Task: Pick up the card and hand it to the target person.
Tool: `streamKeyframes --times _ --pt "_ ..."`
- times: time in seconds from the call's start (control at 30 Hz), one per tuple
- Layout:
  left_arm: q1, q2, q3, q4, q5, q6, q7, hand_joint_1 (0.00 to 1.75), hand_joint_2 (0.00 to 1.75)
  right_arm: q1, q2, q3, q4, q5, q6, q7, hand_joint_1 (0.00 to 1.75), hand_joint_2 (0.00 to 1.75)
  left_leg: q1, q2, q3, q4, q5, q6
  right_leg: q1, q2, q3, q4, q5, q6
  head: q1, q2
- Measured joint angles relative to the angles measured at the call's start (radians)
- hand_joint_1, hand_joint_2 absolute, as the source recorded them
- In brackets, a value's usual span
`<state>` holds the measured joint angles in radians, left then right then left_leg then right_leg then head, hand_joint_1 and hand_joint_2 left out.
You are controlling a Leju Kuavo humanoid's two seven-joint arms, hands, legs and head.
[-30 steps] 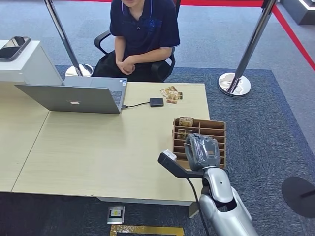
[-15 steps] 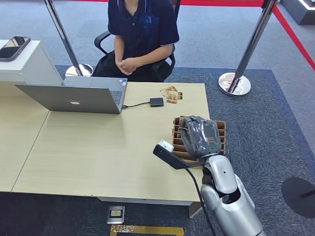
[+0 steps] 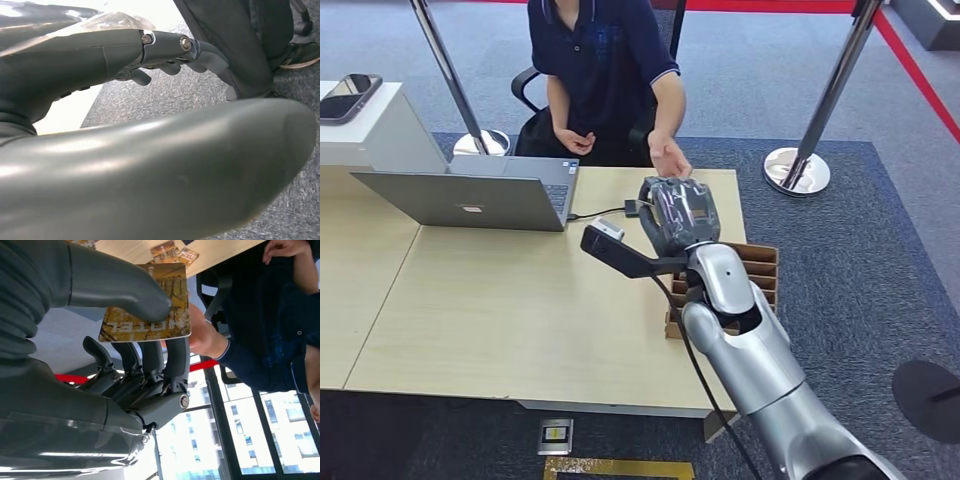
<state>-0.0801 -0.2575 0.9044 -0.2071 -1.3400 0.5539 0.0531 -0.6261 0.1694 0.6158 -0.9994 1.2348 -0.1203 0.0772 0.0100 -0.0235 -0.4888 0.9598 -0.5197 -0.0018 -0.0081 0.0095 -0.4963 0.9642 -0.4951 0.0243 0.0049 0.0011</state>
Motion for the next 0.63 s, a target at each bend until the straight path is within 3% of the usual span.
streamKeyframes --times 0.3,0.63 --pt "-0.002 0.0 -0.003 0.0 -0.02 -0.007 -0.001 0.0 0.0 -0.165 0.108 -0.001 0.29 -0.01 0.0 0.021 1.48 1.75 0.0 0.0 -0.001 0.0 0.0 0.0 0.0 0.0 -0.001 0.0 0.0 0.0 0.0 0.0" --pt "-0.002 0.001 -0.006 0.001 -0.029 -0.014 -0.005 0.0 0.0 -0.217 0.134 -0.003 0.475 -0.014 -0.024 0.034 1.48 1.75 0.0 0.0 -0.001 0.0 0.0 0.0 0.0 0.0 -0.001 0.0 0.0 0.0 0.0 0.0"
